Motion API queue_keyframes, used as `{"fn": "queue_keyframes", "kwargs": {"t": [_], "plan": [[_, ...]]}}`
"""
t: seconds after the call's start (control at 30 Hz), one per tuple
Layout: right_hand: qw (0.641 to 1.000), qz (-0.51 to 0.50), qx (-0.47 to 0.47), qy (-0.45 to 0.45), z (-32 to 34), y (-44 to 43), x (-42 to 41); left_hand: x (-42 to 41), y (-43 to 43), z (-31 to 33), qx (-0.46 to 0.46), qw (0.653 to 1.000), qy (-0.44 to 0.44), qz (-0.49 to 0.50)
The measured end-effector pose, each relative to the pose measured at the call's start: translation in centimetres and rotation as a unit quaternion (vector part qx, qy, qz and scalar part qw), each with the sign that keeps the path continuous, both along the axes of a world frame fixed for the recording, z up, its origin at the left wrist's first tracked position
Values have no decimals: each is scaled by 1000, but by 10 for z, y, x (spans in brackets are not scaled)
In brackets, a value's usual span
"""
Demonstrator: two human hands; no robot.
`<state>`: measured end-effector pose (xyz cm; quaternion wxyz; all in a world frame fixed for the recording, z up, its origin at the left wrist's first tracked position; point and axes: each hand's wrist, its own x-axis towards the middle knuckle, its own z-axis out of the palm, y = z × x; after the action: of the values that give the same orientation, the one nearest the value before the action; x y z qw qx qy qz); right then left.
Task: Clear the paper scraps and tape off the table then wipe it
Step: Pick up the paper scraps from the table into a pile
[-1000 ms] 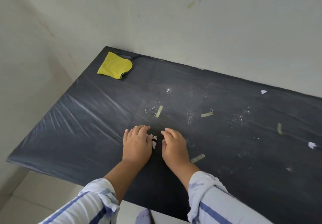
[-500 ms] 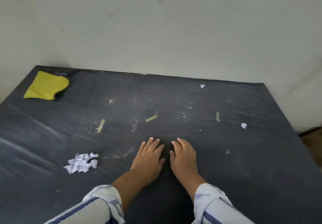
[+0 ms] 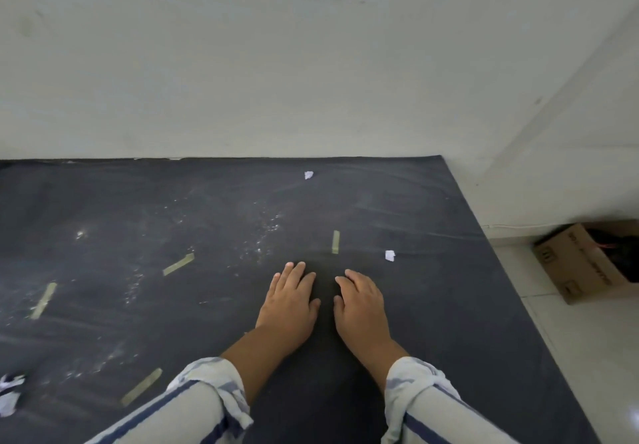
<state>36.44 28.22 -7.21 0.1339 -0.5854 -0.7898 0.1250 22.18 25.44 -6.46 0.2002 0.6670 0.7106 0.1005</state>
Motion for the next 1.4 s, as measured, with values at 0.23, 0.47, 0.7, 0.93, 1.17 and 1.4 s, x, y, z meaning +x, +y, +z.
{"fn": "queue_keyframes", "kwargs": {"t": [0.23,0.47,0.7,0.93,1.17,1.4], "plan": [[995,-102,-2,4,12,44,27,11,18,-3,17,999,-4,30],[991,-117,-35,48,3,73,29,-1,64,-4,38,998,-16,36],[994,-21,14,109,-6,90,4,-24,164,11,32,997,-19,61],[992,7,69,109,-17,105,-4,-37,238,13,-8,997,6,74],[993,4,26,114,-12,108,-7,-49,241,4,36,998,29,42],[988,19,21,154,1,102,-26,-49,166,7,102,988,-76,88]]}}
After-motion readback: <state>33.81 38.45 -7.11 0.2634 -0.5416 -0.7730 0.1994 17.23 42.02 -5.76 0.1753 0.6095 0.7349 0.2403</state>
